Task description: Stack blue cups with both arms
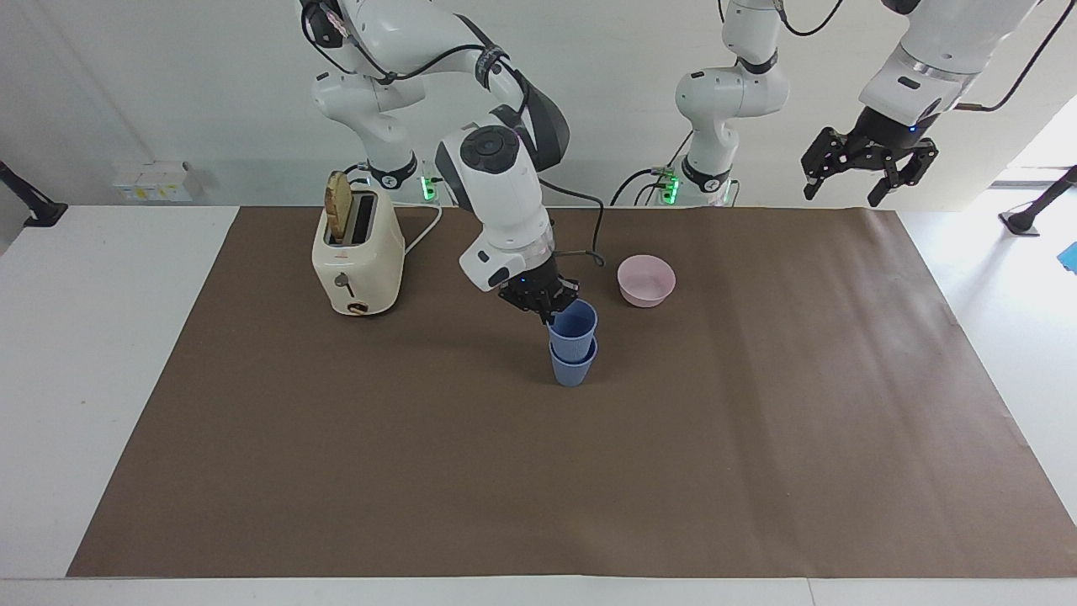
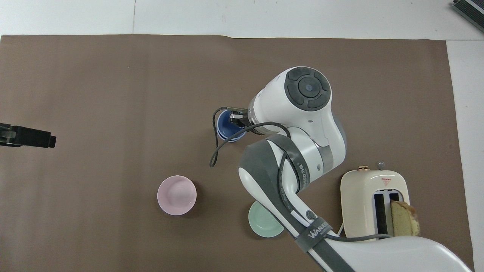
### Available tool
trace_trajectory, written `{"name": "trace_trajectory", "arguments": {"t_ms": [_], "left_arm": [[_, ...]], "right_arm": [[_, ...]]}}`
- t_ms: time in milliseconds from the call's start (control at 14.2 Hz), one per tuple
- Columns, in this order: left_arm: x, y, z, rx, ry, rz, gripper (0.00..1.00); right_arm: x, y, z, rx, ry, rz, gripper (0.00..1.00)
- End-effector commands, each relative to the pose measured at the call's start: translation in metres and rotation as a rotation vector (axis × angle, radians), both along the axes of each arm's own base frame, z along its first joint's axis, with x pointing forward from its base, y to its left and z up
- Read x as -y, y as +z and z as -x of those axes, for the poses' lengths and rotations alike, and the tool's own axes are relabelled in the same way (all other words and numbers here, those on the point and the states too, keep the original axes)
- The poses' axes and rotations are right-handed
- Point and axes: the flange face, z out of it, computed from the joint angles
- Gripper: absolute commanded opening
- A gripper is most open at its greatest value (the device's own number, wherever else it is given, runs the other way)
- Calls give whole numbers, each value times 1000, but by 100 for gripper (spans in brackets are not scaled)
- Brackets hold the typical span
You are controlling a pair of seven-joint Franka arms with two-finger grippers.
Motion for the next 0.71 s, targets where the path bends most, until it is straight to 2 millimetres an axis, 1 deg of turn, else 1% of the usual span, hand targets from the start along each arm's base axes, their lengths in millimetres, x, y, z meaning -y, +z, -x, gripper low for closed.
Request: {"name": "trace_trajectory", "arguments": {"t_ms": [0, 71, 141, 282, 423, 494, 564, 635], "left_arm": [[-5, 0, 2, -11, 11, 4, 100], [-4, 0, 2, -10, 10, 4, 100], [-4, 0, 2, -10, 8, 4, 100], [-1, -1, 2, -13, 3, 5, 100], [-5, 0, 2, -10, 11, 4, 100], [-6, 0, 2, -10, 11, 4, 100], [-7, 0, 2, -10, 13, 4, 100], [-7, 0, 2, -11, 11, 4, 100]], "right_arm": [[0, -7, -2, 9, -8, -9, 7], [0, -7, -2, 8, -8, -11, 20], [0, -7, -2, 8, -8, -11, 28], [1, -7, -3, 8, -10, -11, 39], [3, -6, -4, 8, -13, -11, 52], [3, -5, -4, 8, -12, -9, 68], [6, -5, -5, 5, -15, -4, 95], [6, -3, -5, 11, -12, 1, 100]]}}
